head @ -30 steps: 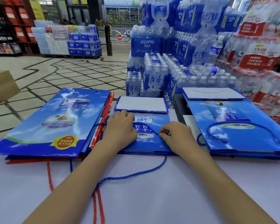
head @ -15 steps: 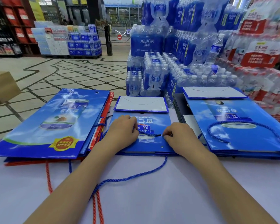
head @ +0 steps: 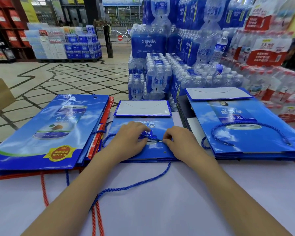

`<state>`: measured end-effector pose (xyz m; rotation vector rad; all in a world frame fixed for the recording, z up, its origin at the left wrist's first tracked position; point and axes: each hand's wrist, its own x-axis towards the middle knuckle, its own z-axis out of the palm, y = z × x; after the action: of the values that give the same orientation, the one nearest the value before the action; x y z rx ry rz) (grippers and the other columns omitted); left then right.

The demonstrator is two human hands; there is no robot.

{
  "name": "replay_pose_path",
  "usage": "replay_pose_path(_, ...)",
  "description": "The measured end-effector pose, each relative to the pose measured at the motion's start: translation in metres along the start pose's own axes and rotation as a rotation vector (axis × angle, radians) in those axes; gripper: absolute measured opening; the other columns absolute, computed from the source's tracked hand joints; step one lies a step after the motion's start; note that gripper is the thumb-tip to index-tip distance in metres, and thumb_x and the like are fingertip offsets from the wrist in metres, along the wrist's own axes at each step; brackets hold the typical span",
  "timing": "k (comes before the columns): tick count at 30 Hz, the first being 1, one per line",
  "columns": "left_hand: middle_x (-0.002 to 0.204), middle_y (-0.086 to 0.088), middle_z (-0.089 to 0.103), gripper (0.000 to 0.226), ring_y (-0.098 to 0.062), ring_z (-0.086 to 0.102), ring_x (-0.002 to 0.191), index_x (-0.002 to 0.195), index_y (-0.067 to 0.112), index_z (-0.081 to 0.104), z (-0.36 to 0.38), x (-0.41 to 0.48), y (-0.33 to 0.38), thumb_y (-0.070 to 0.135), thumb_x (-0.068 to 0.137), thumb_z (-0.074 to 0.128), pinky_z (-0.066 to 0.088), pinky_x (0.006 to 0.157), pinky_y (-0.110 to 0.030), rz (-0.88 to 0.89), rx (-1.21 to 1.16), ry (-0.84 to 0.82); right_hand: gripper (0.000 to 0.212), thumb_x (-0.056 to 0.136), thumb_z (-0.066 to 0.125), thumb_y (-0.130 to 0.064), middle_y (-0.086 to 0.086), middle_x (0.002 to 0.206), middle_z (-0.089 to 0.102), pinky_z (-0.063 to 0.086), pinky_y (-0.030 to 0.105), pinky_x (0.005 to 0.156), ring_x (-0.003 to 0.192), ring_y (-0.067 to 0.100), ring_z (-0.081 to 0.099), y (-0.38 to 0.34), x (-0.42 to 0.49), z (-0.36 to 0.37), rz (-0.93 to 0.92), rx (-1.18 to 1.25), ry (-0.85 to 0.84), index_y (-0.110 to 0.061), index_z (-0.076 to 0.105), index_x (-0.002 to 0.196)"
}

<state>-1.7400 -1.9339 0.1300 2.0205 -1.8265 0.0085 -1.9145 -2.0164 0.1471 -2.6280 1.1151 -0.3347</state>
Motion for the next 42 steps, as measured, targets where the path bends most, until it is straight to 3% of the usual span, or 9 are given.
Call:
replay_pose_path(6, 0.083, 0.016, 0.049, 0.023, -0.010, 0.043, 0.086, 0.109, 0.023, 0.069, 0.007, 0.002, 0.006, 0.037, 0.091, 0.063, 0.039, 0.081, -0.029, 0.106, -0.071, -0.003, 0.018, 0.097, 0.056, -0.028, -0.002, 0.104, 0.070, 0.046, 0.032, 0.087, 0.098, 0.019, 0.060, -0.001, -0.003, -0.004, 0.057, 0.112, 0.024, -0.019, 0.071, 0.101)
replay_pose_path(11, 0.084, 0.010, 0.061, 0.006, -0.011, 0.048, 0.084, 0.087, 0.026, 0.066, 0.003, 0.000, 0.011, 0.032, 0.090, 0.066, 0.039, 0.075, -0.026, 0.085, -0.190, 0.086, 0.015, 0.095, 0.060, -0.027, -0.005, 0.100, 0.069, 0.047, 0.036, 0.091, 0.098, 0.017, 0.060, -0.001, -0.003, -0.006, 0.071, 0.214, 0.009, -0.019, 0.072, 0.098)
replay_pose_path(19, 0.088, 0.008, 0.066, 0.008, -0.008, 0.050, 0.085, 0.097, 0.024, 0.069, 0.001, -0.002, 0.019, 0.026, 0.093, 0.063, 0.041, 0.074, -0.020, 0.097, -0.238, 0.039, 0.011, 0.095, 0.060, -0.029, -0.010, 0.093, 0.061, 0.047, 0.031, 0.086, 0.092, 0.013, 0.056, 0.002, -0.004, -0.008, -0.004, 0.191, -0.029, -0.022, 0.069, 0.093)
replay_pose_path(23, 0.086, 0.012, 0.061, 0.007, -0.008, 0.048, 0.085, 0.093, 0.024, 0.066, -0.004, -0.003, 0.016, 0.024, 0.095, 0.060, 0.042, 0.076, -0.024, 0.109, -0.191, 0.013, 0.017, 0.091, 0.062, -0.039, -0.007, 0.107, 0.059, 0.042, 0.026, 0.083, 0.100, 0.012, 0.054, 0.001, -0.011, -0.015, -0.039, 0.132, -0.137, -0.024, 0.069, 0.098)
replay_pose_path(27, 0.087, 0.013, 0.059, 0.007, -0.008, 0.049, 0.086, 0.094, 0.024, 0.064, -0.009, -0.005, 0.012, 0.024, 0.096, 0.058, 0.043, 0.078, -0.025, 0.094, -0.182, -0.052, 0.041, 0.083, 0.067, -0.047, -0.011, 0.132, 0.054, 0.043, 0.027, 0.096, 0.118, 0.010, 0.051, 0.006, -0.019, -0.029, -0.034, 0.093, -0.353, -0.036, 0.062, 0.122)
replay_pose_path(30, 0.090, 0.011, 0.060, 0.010, -0.004, 0.050, 0.086, 0.099, 0.021, 0.067, -0.013, -0.007, 0.016, 0.025, 0.096, 0.057, 0.043, 0.077, -0.020, 0.102, -0.188, -0.129, 0.053, 0.080, 0.071, -0.045, -0.016, 0.140, 0.048, 0.039, 0.024, 0.098, 0.126, 0.007, 0.045, 0.009, -0.022, -0.032, -0.051, 0.110, -0.378, -0.039, 0.057, 0.131)
replay_pose_path(33, 0.087, 0.020, 0.056, 0.011, 0.000, 0.050, 0.085, 0.100, 0.022, 0.067, -0.016, -0.008, 0.021, 0.024, 0.096, 0.058, 0.041, 0.075, -0.013, 0.138, -0.191, -0.148, 0.053, 0.075, 0.077, -0.048, -0.016, 0.135, 0.051, 0.041, 0.025, 0.099, 0.122, 0.005, 0.047, 0.010, -0.021, -0.030, -0.037, 0.172, -0.308, -0.036, 0.061, 0.125)
replay_pose_path(37, 0.086, 0.022, 0.053, 0.011, -0.003, 0.050, 0.087, 0.101, 0.023, 0.068, -0.015, -0.009, 0.027, 0.025, 0.096, 0.057, 0.043, 0.079, -0.020, 0.157, -0.178, -0.138, 0.042, 0.069, 0.082, -0.051, -0.015, 0.124, 0.056, 0.047, 0.030, 0.096, 0.111, 0.006, 0.055, 0.012, -0.018, -0.028, -0.002, 0.234, -0.287, -0.035, 0.070, 0.106)
replay_pose_path(42, 0.084, 0.022, 0.053, 0.011, -0.004, 0.048, 0.086, 0.099, 0.024, 0.067, -0.012, -0.009, 0.027, 0.025, 0.096, 0.057, 0.043, 0.079, -0.023, 0.189, -0.185, -0.104, 0.040, 0.066, 0.083, -0.053, -0.015, 0.118, 0.061, 0.050, 0.033, 0.094, 0.106, 0.006, 0.058, 0.013, -0.017, -0.028, -0.007, 0.241, -0.285, -0.034, 0.072, 0.099)
